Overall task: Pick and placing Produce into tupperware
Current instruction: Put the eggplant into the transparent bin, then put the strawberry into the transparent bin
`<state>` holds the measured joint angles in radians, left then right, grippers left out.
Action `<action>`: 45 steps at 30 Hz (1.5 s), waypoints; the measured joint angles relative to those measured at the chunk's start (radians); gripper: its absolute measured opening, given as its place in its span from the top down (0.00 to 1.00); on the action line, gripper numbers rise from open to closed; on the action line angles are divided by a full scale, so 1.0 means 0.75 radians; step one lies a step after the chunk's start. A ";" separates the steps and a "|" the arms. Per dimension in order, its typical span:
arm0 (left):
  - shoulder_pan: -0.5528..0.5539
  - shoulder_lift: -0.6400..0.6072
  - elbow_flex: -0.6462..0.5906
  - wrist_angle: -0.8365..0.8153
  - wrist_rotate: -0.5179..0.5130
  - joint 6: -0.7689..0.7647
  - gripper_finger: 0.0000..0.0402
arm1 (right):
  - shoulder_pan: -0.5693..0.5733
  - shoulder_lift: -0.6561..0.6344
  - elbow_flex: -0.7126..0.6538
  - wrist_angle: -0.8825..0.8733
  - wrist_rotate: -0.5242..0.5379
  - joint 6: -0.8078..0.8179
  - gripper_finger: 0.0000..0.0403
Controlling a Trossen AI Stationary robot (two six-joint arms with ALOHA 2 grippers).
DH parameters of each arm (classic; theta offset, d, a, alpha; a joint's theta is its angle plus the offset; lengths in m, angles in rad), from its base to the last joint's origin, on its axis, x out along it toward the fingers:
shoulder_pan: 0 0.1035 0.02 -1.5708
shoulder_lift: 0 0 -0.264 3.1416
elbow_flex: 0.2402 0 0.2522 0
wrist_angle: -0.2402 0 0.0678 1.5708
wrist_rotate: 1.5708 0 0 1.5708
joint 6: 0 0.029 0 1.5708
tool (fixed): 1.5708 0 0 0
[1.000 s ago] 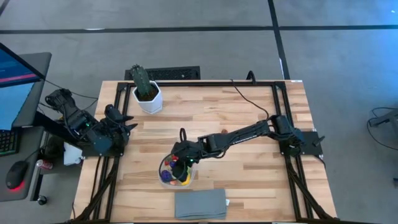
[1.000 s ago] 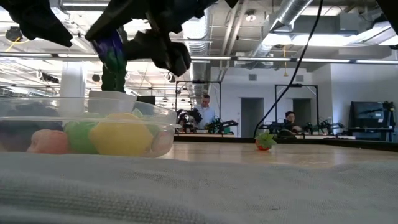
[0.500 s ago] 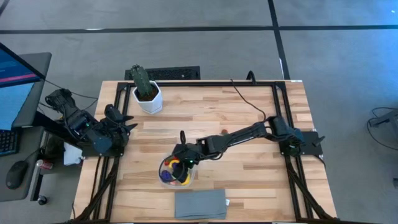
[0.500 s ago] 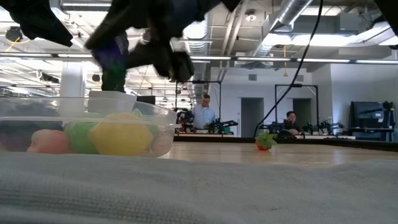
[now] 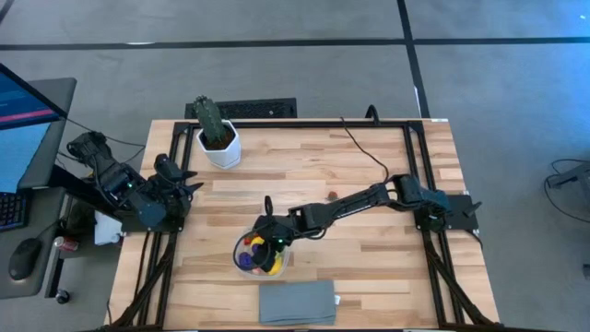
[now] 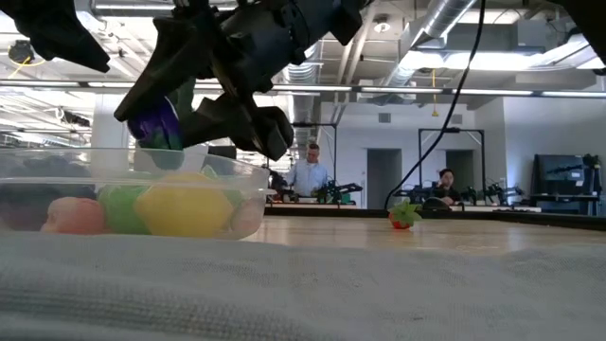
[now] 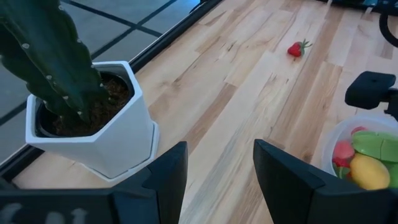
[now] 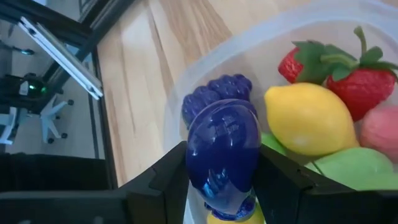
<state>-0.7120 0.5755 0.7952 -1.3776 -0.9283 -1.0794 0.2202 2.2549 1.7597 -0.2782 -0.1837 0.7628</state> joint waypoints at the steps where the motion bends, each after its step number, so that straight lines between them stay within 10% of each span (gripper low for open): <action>1: 0.000 0.000 0.000 -0.001 0.000 0.000 0.57 | -0.002 0.000 0.000 0.001 0.000 0.001 0.55; 24: 0.000 0.000 0.000 -0.017 0.010 -0.002 0.57 | -0.095 -0.102 0.003 0.035 -0.077 -0.089 0.30; 38: 0.000 -0.001 0.000 -0.023 0.032 -0.007 0.57 | -0.114 -0.334 0.000 -0.922 0.530 -0.101 0.30; 45: 0.000 0.000 0.000 -0.024 0.009 -0.007 0.57 | -0.162 -0.322 0.002 -1.274 0.600 0.172 0.30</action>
<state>-0.7120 0.5755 0.7955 -1.3957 -0.9214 -1.0847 0.0987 2.0131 1.7608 -1.2338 0.2665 0.8917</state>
